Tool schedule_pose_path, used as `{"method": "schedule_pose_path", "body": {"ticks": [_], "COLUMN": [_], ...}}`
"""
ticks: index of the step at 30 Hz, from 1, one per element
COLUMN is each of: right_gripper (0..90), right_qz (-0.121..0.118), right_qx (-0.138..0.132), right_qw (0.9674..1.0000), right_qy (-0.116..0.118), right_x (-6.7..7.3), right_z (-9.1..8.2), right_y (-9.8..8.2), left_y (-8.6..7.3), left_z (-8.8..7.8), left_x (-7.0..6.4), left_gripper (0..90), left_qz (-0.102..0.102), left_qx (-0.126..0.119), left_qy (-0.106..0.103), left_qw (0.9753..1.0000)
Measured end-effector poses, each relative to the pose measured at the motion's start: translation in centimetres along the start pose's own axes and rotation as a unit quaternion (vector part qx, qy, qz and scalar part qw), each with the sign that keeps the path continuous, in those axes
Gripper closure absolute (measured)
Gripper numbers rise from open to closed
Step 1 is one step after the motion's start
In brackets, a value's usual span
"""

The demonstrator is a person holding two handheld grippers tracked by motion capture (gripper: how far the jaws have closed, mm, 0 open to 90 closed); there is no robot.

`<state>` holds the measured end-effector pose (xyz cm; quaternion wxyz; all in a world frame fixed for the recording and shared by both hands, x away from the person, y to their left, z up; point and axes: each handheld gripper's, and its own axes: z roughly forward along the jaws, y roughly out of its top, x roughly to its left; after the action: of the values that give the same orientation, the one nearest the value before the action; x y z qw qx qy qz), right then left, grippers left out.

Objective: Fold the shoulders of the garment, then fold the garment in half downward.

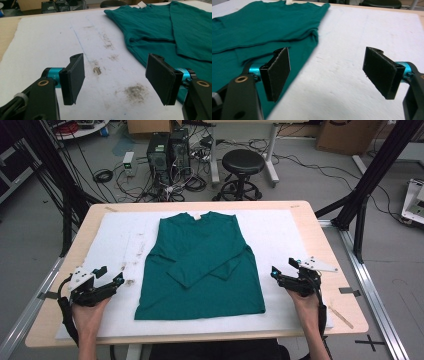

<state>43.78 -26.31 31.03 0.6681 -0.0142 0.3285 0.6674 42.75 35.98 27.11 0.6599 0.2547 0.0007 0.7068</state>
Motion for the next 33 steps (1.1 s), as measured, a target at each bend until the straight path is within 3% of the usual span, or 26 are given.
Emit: {"method": "schedule_pose_path", "body": {"ticks": [9, 29, 33], "right_gripper": [22.7, 23.1, 23.1], "right_qz": [0.017, 0.018, 0.015], "right_qx": [0.002, 0.010, 0.011], "right_qw": [0.9996, 0.9997, 0.9997], "right_qy": [-0.020, -0.014, -0.013], "right_x": [-1.5, -1.2, -1.2], "right_z": [-0.6, -0.4, -0.4], "right_y": [-0.7, -0.6, -0.6], "left_y": [0.7, 1.8, 1.9], "left_z": [-0.4, -0.1, 0.5], "left_x": [-0.2, -1.8, -2.3], "left_gripper": [31.7, 31.7, 31.7], "left_qz": [-0.001, 0.021, 0.017], "left_qx": [-0.003, -0.001, 0.005], "left_qy": [-0.010, -0.034, -0.051], "left_qw": [0.9999, 0.9992, 0.9985]}}
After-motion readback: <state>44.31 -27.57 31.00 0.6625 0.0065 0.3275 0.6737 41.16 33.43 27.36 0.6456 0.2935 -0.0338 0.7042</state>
